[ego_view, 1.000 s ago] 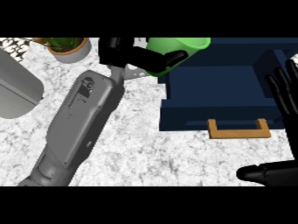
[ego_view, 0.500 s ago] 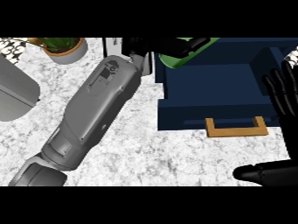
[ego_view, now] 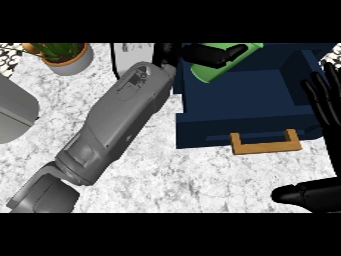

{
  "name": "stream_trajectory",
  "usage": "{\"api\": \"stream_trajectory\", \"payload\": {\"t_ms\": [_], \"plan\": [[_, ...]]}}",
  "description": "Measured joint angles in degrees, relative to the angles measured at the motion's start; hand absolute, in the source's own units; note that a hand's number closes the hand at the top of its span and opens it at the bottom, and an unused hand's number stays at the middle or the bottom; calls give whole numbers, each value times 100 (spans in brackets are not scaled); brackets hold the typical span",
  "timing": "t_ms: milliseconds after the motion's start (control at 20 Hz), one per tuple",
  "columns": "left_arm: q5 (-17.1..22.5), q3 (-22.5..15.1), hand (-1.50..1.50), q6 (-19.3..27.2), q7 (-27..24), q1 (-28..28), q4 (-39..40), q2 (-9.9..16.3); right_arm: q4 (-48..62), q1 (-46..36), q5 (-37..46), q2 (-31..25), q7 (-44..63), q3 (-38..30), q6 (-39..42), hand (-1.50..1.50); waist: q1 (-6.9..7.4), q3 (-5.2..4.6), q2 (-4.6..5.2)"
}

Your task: Pick up the cup, place it into the drawer and close the drawer

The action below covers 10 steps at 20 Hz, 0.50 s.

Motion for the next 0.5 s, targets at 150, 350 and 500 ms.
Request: {"api": "stream_trajectory", "payload": {"t_ms": [150,350,500], "plan": [[204,-376,150,114,5,-113,169,1,107,40,-25,-7,-135,-31,74,-150,-50,2,7],[385,-690,150,123,-135,-197,458,1,97,55,-48,-1,-168,8,126,-150,-120,3,28],[465,-933,150,223,-22,-359,672,0,120,53,-3,52,-192,110,133,-150,-178,4,46]]}}
